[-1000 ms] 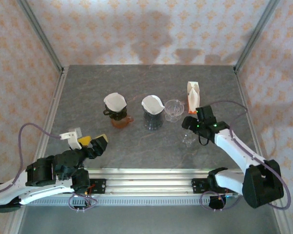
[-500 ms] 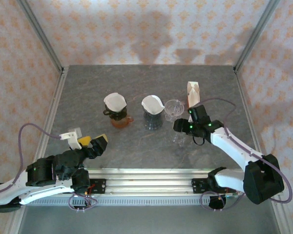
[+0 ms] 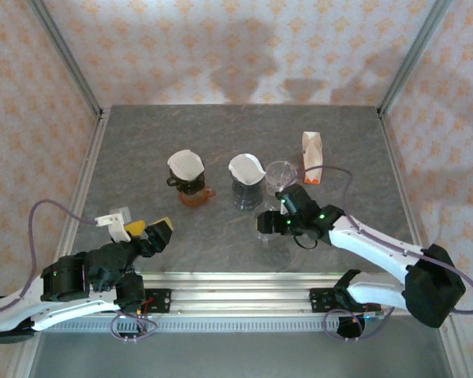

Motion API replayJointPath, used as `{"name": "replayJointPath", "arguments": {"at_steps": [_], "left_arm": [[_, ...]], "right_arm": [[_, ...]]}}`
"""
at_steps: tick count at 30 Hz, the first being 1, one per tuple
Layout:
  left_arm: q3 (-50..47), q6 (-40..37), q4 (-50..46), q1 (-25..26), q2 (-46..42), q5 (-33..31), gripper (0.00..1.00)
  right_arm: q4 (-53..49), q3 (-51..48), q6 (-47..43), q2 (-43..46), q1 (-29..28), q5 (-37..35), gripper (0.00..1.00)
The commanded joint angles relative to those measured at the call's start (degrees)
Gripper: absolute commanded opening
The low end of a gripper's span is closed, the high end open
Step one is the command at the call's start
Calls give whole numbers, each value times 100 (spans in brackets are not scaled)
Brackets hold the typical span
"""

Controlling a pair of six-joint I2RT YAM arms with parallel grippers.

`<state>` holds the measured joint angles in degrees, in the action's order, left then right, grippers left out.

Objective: Place the coffee filter in the dripper

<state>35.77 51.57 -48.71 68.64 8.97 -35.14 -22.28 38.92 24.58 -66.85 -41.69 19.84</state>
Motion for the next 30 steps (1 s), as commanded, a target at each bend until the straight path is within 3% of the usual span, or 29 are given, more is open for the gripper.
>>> {"name": "replayJointPath", "arguments": {"at_steps": [1, 8, 16, 20, 24, 27, 30], "left_arm": [[-79, 137, -204, 26, -58, -285, 100], [-140, 193, -205, 26, -32, -196, 100], [-276, 166, 3, 29, 135, -130, 100], [-347, 73, 201, 26, 173, -90, 100], [-374, 71, 215, 26, 201, -38, 100], [-451, 127, 244, 26, 201, 35, 100], [-542, 164, 335, 26, 201, 119, 100]], "right_arm": [[264, 223, 245, -423, -450, -190, 74], [441, 582, 393, -893, -1069, -478, 79], [-126, 581, 385, -127, -1044, -1105, 82], [-346, 607, 487, 117, -946, -1276, 80], [-344, 521, 649, 516, -382, -1543, 73], [80, 429, 664, 506, 160, -1037, 68], [236, 692, 216, -52, 198, -575, 67]]}}
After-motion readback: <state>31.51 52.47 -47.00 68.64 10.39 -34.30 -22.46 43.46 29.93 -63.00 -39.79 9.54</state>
